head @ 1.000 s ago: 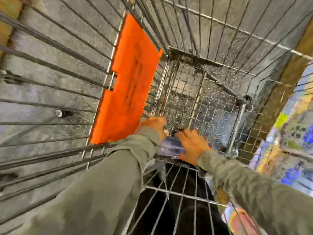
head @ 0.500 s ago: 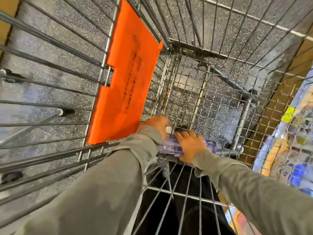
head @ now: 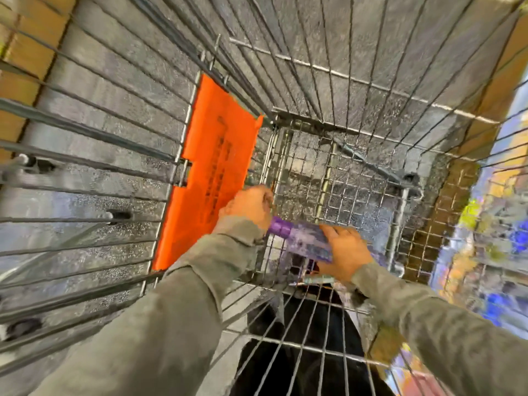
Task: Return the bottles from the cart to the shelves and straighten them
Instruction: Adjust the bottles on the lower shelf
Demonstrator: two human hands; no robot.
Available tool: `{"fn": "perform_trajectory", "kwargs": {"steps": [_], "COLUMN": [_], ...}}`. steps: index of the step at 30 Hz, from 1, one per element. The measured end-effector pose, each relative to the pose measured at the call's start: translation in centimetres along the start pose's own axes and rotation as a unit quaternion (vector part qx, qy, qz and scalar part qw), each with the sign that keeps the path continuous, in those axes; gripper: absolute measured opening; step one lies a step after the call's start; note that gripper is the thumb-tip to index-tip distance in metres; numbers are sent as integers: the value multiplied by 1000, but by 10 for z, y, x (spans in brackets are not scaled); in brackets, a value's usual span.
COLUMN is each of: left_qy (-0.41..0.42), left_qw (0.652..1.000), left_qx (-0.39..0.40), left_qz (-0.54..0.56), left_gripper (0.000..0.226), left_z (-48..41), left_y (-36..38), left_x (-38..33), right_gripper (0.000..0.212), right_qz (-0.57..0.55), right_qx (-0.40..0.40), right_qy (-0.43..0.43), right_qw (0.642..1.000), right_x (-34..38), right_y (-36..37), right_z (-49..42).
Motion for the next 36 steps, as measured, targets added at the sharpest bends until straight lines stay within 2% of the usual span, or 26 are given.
{"fn": "perform_trajectory", "kwargs": {"steps": [6,11,15,21,25,26,28,29,32,36], "left_qy": [-9,25,65,124,185,202,229,244,259,301], "left_qw": [996,996,993,987,972,968,962,959,957,943], "left_qx": [-70,-74,-79,-85,-111,-117,-118,-119,-118,-139], "left_qz": [45,52,51,51,93,96,88,82,46,7], "left_gripper": [30,24,23,19,12,19,34,34,13,18], "left_z": [10,21,41,80,111,119,128,145,178,223], "left_y": [-44,-59,-67,-100,-131,-138,-151,-162,-188,-213], "left_x": [-23,-45,-61,-72,-81,-83,-84,-89,-92,-101], "right_gripper": [90,92,89,89,90,90,90,89,79,90], "right_qz": [-87,-156,-243,-319,-344,-354,-375,-375,-386,-397], "right_qx": [-75,-159,-243,-326,-386,-396,-412,-423,-452,-495], "right_qy": [19,20,21,21,-3,-13,-29,-31,-40,-55], "right_qw": [993,975,939,889,856,847,830,824,803,771], "right_x": [-11,-17,-14,6,29,36,49,57,72,89], "right_y": [-54,-94,-118,-141,-164,-169,-180,-186,-198,-202], "right_z": [28,58,89,130,168,178,200,217,260,314]}}
Point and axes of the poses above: each hand's wrist, its own z-axis away from the middle knuckle, its own y-axis out of the palm, x = y × z, the point moved 8 cm from there along -z, towards the middle knuckle, and after that the axes turned 1 degree about z, right-handed, at the moved point
